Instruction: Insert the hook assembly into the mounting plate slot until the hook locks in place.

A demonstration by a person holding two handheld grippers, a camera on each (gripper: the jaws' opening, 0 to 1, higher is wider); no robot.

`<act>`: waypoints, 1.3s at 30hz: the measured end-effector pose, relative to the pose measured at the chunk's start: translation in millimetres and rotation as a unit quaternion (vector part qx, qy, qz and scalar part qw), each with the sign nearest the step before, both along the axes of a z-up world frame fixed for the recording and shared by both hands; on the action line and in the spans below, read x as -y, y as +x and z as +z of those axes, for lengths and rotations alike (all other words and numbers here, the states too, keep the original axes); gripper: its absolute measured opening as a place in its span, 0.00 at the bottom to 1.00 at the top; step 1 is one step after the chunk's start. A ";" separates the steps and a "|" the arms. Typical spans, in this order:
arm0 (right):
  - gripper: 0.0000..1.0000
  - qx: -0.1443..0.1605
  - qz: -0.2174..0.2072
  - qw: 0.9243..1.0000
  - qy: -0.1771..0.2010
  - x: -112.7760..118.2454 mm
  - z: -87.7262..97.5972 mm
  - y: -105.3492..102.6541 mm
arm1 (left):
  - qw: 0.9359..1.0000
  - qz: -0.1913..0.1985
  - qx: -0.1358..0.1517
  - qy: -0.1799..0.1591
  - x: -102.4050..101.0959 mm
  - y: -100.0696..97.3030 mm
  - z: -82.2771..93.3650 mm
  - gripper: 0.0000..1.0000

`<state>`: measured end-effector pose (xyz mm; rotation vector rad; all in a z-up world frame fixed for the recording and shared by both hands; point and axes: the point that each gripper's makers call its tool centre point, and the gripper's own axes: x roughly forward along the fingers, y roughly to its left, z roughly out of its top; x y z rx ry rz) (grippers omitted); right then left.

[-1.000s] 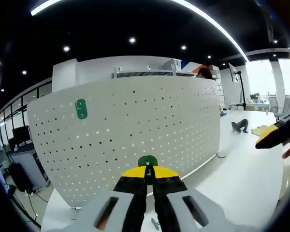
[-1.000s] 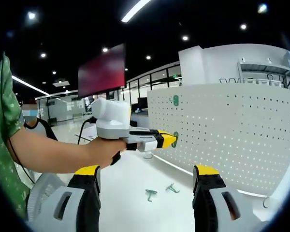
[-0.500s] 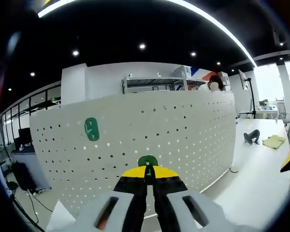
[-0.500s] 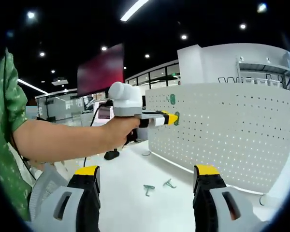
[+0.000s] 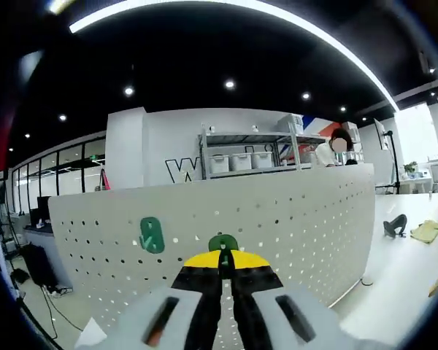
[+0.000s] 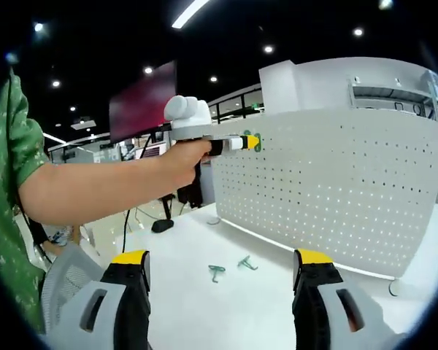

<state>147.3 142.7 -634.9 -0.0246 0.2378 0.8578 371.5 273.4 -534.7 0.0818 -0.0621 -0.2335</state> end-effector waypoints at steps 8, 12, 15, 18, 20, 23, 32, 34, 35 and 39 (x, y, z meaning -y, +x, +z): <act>0.84 -0.003 0.008 1.000 -0.004 5.4 0.9 -0.6 | 1.000 0.022 0.013 -0.011 -9.0 11.3 11.6 0.03; 0.85 -0.003 0.012 1.000 -0.004 6.4 1.4 0.1 | 0.999 0.028 0.019 -0.010 -10.7 16.4 18.0 0.03; 0.86 -0.002 0.014 1.000 -0.004 6.7 0.9 1.3 | 0.999 0.032 0.020 -0.008 -12.1 21.1 19.5 0.03; 0.86 -0.001 0.014 1.000 -0.002 7.4 2.3 3.1 | 0.999 0.036 0.018 -0.004 -13.7 26.0 17.5 0.03; 0.86 0.000 0.015 1.000 -0.001 7.5 3.6 4.0 | 0.999 0.039 0.019 0.001 -14.9 27.9 17.4 0.03; 0.86 0.001 0.016 1.000 -0.003 8.1 4.1 5.5 | 0.999 0.041 0.022 0.002 -16.7 30.1 19.3 0.03; 0.86 -0.002 0.015 1.000 -0.003 8.7 0.9 10.8 | 0.999 0.043 0.025 0.003 -18.7 36.7 20.9 0.03; 0.86 -0.003 0.014 1.000 -0.003 8.8 0.5 11.3 | 0.999 0.042 0.025 0.006 -18.3 37.9 20.6 0.03; 0.86 -0.003 0.013 1.000 -0.003 9.0 0.5 11.5 | 0.999 0.043 0.026 0.006 -18.4 38.1 20.9 0.03; 0.86 -0.002 0.013 1.000 -0.003 9.3 1.5 12.4 | 0.999 0.045 0.027 0.007 -18.7 40.6 20.7 0.03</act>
